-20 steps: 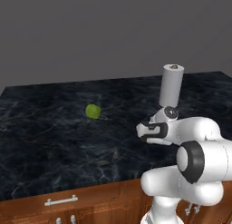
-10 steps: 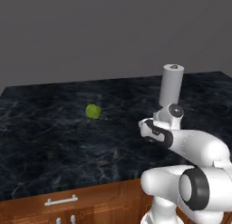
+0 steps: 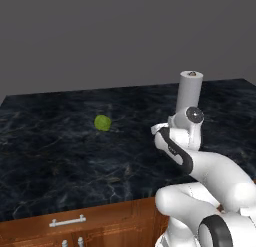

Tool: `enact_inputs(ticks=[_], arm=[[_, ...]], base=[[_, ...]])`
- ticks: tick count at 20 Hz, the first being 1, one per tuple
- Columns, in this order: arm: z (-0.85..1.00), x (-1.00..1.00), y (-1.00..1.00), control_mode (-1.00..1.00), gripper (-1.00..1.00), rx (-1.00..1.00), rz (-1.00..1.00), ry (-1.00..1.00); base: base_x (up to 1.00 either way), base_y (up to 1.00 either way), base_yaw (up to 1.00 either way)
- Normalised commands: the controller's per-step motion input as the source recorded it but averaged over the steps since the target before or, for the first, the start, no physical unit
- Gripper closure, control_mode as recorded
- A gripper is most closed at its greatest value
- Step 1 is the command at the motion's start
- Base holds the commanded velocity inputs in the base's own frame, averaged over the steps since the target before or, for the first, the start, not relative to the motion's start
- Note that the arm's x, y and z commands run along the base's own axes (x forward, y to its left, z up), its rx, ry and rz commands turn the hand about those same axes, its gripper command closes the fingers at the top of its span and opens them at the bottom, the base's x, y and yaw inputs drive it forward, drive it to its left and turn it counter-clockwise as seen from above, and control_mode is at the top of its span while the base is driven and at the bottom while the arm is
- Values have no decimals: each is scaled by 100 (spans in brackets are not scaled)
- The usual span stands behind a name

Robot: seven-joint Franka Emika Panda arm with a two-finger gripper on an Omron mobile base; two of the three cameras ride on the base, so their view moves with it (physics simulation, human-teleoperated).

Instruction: Pick the candle and candle from the dining table and place them in the open cabinet. Close the cabinet after placing the objects.

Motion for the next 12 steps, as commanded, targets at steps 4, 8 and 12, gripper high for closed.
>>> enact_inputs(ticks=[4, 8, 12], arm=[[46, -9, 31, -100, 100, -2, 0, 0], [40, -6, 33, -100, 100, -2, 0, 0], [41, -5, 22, -100, 100, -1, 0, 0]], base=[[0, 0, 0], [0, 0, 0], [0, 0, 0]])
